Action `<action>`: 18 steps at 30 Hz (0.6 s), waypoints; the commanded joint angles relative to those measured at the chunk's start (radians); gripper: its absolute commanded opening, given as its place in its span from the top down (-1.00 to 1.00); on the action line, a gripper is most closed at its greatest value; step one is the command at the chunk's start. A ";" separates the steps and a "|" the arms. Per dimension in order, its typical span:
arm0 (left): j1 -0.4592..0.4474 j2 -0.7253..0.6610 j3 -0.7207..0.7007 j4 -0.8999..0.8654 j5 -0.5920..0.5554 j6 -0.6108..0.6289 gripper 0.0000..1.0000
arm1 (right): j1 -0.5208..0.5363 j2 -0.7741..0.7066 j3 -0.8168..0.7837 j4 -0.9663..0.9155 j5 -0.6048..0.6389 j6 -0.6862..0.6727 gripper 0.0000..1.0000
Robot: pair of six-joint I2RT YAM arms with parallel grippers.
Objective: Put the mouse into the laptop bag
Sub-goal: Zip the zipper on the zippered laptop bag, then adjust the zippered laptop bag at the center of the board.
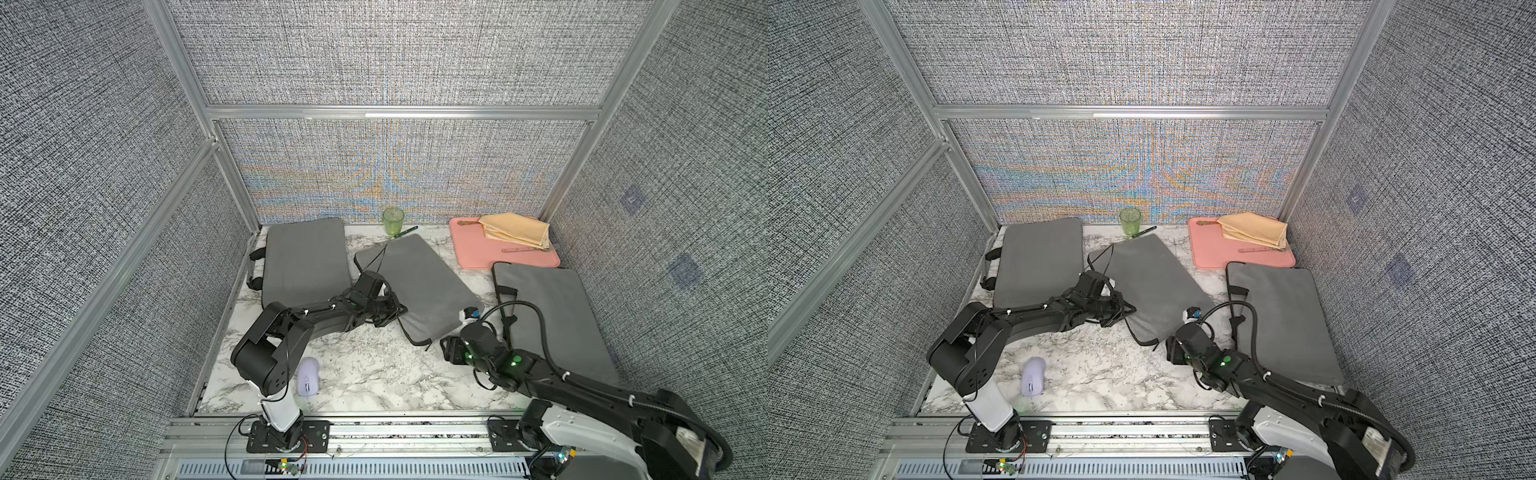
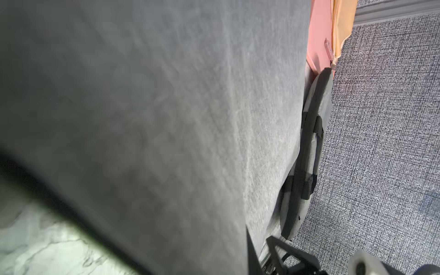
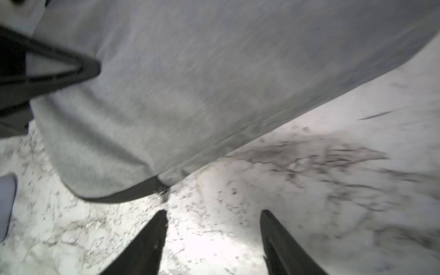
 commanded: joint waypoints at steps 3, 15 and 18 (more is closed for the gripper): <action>0.000 -0.032 -0.044 0.031 0.008 0.034 1.00 | -0.183 -0.096 0.020 -0.121 0.029 -0.047 -0.86; -0.002 -0.064 -0.104 0.029 0.010 0.041 1.00 | -0.502 0.558 0.300 0.097 -0.332 -0.163 -0.84; -0.001 -0.056 -0.091 0.020 0.020 0.049 1.00 | -0.503 0.580 0.290 0.138 -0.369 -0.155 -0.24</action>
